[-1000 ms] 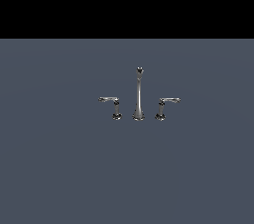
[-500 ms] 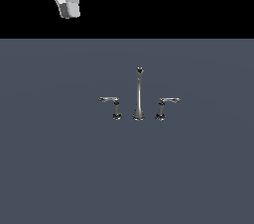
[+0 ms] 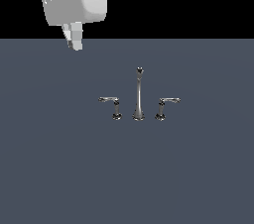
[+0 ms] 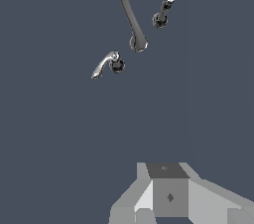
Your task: Turn on the faucet by rotating a designated handle.
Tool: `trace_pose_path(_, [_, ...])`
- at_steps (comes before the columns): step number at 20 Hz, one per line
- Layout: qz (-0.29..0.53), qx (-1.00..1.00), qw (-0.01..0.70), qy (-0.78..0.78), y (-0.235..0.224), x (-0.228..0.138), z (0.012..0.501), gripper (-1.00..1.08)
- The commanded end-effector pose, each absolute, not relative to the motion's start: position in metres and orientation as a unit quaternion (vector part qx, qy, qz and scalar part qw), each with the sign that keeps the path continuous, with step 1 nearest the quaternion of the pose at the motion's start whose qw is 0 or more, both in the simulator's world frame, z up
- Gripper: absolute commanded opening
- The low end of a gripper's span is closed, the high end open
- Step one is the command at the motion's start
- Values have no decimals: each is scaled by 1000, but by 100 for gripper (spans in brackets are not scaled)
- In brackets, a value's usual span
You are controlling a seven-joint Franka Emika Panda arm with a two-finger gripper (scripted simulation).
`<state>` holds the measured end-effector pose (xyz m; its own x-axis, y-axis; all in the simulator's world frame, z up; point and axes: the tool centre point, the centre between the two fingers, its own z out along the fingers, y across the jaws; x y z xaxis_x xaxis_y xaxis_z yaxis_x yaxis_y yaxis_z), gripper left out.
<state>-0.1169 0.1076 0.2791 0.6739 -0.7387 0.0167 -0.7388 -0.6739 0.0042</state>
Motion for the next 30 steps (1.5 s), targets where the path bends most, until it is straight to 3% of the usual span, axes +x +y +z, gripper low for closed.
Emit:
trace_pose_path(1, [6,905,4,-426,111,-106,266,-100])
trace_pose_path(30, [2,749,2,-663,96,22,120,-100])
